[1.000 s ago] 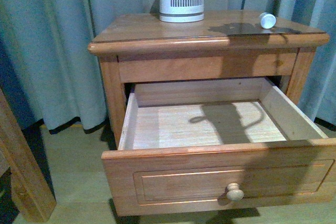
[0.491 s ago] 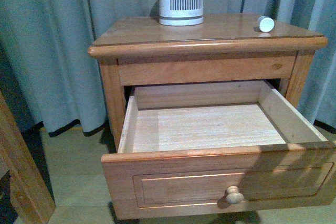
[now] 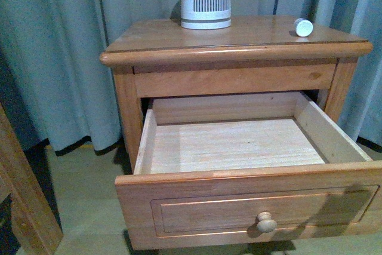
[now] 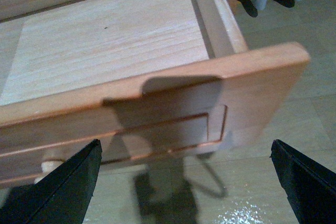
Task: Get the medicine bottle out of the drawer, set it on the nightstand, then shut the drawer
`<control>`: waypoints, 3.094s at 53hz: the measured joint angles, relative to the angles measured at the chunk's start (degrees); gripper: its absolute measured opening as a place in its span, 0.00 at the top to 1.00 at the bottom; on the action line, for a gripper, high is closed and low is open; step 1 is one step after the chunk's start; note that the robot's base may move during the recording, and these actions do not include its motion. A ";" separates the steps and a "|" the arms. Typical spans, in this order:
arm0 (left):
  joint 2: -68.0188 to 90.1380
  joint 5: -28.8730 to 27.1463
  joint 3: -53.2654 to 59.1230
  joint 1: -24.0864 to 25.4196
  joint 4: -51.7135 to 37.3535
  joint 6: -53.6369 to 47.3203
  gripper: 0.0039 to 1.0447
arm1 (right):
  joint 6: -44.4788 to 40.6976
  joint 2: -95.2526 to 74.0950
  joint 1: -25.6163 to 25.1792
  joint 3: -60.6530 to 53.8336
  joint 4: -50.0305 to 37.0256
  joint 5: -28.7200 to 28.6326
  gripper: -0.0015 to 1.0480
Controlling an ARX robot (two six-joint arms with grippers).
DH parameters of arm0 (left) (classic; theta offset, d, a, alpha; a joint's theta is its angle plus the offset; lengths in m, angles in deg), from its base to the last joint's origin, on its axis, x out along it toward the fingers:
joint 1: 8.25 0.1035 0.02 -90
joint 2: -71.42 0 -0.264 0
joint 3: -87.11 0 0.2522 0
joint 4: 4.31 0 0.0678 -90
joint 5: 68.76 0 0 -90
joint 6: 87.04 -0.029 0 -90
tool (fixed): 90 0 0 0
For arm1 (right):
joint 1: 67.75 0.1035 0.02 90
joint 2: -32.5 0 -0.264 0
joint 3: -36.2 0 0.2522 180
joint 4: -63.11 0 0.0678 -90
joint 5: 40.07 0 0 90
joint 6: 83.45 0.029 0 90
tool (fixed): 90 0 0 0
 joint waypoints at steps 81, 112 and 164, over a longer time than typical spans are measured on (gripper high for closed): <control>0.00 0.00 0.00 0.00 0.00 0.00 0.06 | -9.68 23.41 -4.68 3.65 7.30 10.16 0.07; 0.00 0.00 0.00 0.00 0.00 0.00 0.06 | -17.22 82.55 7.89 -13.73 44.72 27.15 0.07; 0.00 0.00 0.00 0.00 0.00 0.00 0.06 | -17.35 90.51 -9.94 -16.22 47.69 -10.64 0.69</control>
